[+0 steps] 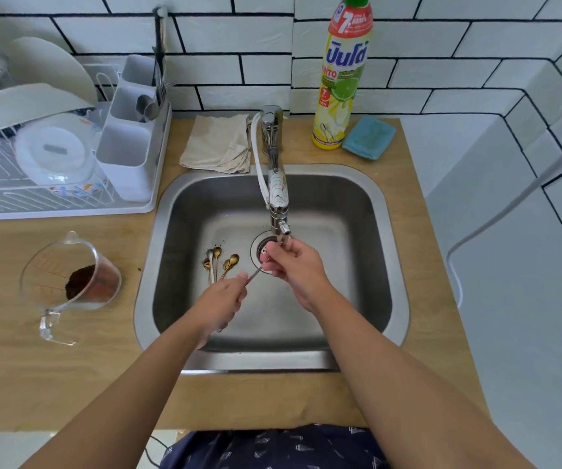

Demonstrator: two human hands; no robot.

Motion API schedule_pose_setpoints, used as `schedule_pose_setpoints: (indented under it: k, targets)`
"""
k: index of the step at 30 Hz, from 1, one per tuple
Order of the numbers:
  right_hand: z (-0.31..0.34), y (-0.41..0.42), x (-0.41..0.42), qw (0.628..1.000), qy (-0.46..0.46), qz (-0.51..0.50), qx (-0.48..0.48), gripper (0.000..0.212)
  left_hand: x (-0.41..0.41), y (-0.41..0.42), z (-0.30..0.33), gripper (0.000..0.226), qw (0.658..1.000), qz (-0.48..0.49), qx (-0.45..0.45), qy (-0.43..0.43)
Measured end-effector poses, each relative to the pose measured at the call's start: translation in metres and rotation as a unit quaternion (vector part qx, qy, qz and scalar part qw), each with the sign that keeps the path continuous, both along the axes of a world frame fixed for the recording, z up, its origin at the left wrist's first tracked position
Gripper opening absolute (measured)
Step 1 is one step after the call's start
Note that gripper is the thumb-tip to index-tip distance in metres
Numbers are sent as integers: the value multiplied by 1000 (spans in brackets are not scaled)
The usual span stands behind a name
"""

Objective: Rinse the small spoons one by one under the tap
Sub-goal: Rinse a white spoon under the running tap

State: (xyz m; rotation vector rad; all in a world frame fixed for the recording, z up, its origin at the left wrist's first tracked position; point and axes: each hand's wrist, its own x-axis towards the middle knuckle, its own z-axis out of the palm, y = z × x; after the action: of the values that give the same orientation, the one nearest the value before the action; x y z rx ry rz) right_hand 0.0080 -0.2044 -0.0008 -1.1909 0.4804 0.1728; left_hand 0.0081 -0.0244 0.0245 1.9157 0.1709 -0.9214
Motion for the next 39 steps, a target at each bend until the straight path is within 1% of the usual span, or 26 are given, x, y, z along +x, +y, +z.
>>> schedule_pose_setpoints:
  k: [2,3,5,7,9,11,13,15,17,19,20,22,25,28,30,31,35,39]
  targets:
    - [-1,0,0,999,11,-30,-23,17,-3,-1,-1,49,999,-32,-12,-17]
    - [-1,0,0,999,17,-40,-15,16,-3,-4,-2,48,999,-42,-9,-33]
    - [0,1,-2,999,27,-23,-4,13,1,-13,-4,42,997,-44,-6,-61]
    - [2,-1,-3,1000,24,-9,-7,17,13,-25,-3,36,996,-44,-19,-81]
    - [7,-9,1,999,17,-37,-15,20,25,-38,-2,32,993,-51,-40,-102]
    - [13,-22,8,995,17,-89,-27,20,34,-46,-3,33,989,-67,-50,-120]
    - [19,-35,14,988,24,-144,-40,19,39,-49,-5,34,989,-80,-53,-110]
    - [19,-42,17,983,36,-173,-44,18,45,-51,-7,36,992,-77,-53,-84]
    - [16,-41,15,987,54,-147,-37,18,51,-57,-9,37,993,-72,-44,-79]
    - [12,-40,14,992,60,-110,-31,18,52,-69,-7,36,992,-76,-62,-81]
    - [12,-41,15,991,58,-111,-38,17,51,-75,-7,35,991,-81,-77,-80]
    - [14,-49,19,984,51,-154,-71,17,48,-79,-9,32,989,-86,-99,-71]
    - [15,-60,21,969,55,-213,-113,20,46,-65,-13,34,990,-80,-99,-55]
    - [12,-51,19,973,54,-198,-107,21,52,-58,-15,37,989,-101,-43,-98]
    - [11,-46,21,977,45,-185,-94,20,57,-62,-14,37,986,-112,-26,-123]
    - [12,-46,23,976,42,-192,-94,20,60,-64,-13,36,986,-113,-29,-123]
    - [18,-60,30,962,47,-241,-119,21,66,-57,-11,30,990,-94,-82,-65]
    - [16,-47,26,976,38,-194,-95,18,57,-69,-14,37,990,-81,-44,-104]
